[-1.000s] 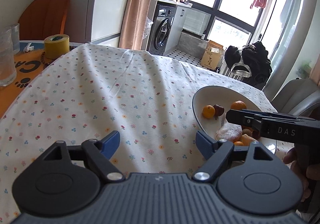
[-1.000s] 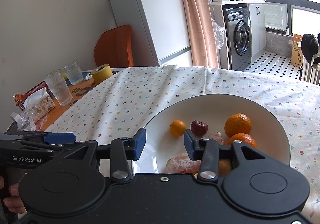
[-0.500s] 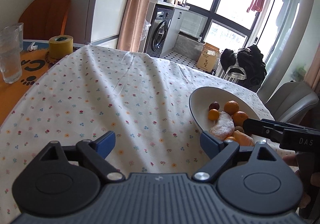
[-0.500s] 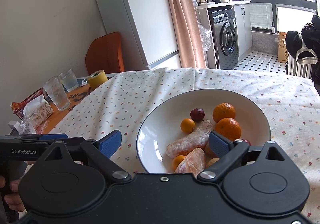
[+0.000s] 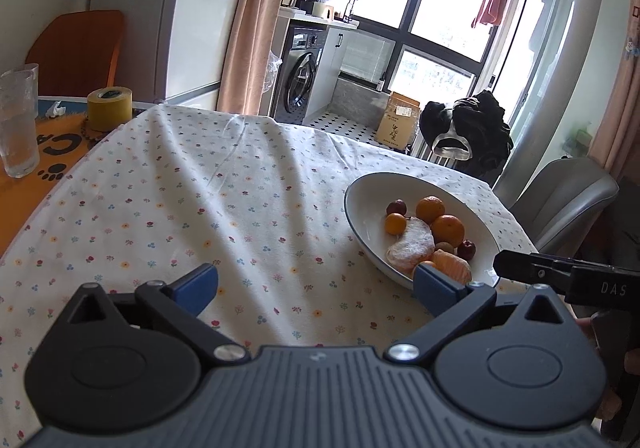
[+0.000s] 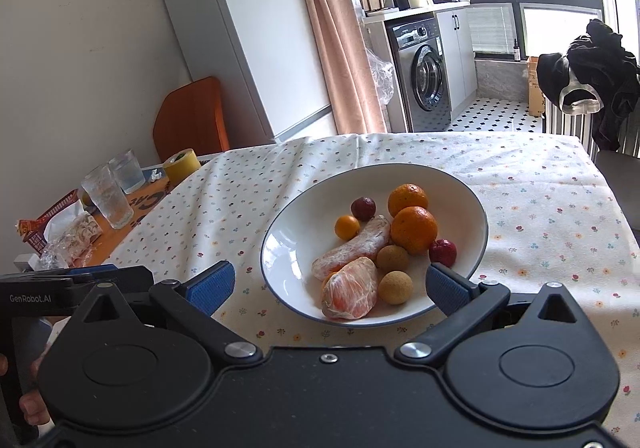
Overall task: Organize fruits
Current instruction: 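Withdraw both open tools from the bowl back over the table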
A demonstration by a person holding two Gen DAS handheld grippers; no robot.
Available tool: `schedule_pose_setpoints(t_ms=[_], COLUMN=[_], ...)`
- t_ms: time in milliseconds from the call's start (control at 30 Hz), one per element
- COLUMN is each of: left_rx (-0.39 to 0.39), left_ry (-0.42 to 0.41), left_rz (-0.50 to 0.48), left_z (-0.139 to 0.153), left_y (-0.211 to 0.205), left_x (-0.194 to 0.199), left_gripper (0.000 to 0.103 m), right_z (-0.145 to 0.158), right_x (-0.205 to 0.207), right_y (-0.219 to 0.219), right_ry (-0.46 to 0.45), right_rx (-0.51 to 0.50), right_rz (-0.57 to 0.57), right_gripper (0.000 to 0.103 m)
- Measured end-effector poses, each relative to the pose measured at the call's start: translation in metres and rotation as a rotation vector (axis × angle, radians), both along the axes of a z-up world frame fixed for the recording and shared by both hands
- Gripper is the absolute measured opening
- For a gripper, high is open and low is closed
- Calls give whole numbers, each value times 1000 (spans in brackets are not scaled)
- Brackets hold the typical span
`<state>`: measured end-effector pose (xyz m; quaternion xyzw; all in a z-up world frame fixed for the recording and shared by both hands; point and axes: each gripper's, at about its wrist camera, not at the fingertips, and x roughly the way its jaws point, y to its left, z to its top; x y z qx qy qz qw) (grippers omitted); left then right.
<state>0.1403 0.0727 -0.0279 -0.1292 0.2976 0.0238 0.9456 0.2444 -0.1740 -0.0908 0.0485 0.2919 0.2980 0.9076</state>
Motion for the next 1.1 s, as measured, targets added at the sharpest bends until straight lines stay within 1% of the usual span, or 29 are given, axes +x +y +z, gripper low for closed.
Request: schedule_pose_setpoints(t_ms=[333,633,1100], left_rx=[15,18,66], left_ry=[-21,-14,-25], left_rz=[-25,-42,-45], left_z=[12,19,33], left_y=[-15,-19,-22], left_x=[-14,-32,-67], left_gripper=[103,103,103], right_z=[9,17,33], right_x=[-22,-41,-76], right_y=[-19,-28,-36], right_ry=[-27,-43,-57], right_rx=[4,7,17], right_rz=[-11,-13,-8], right_gripper=[103,103,103])
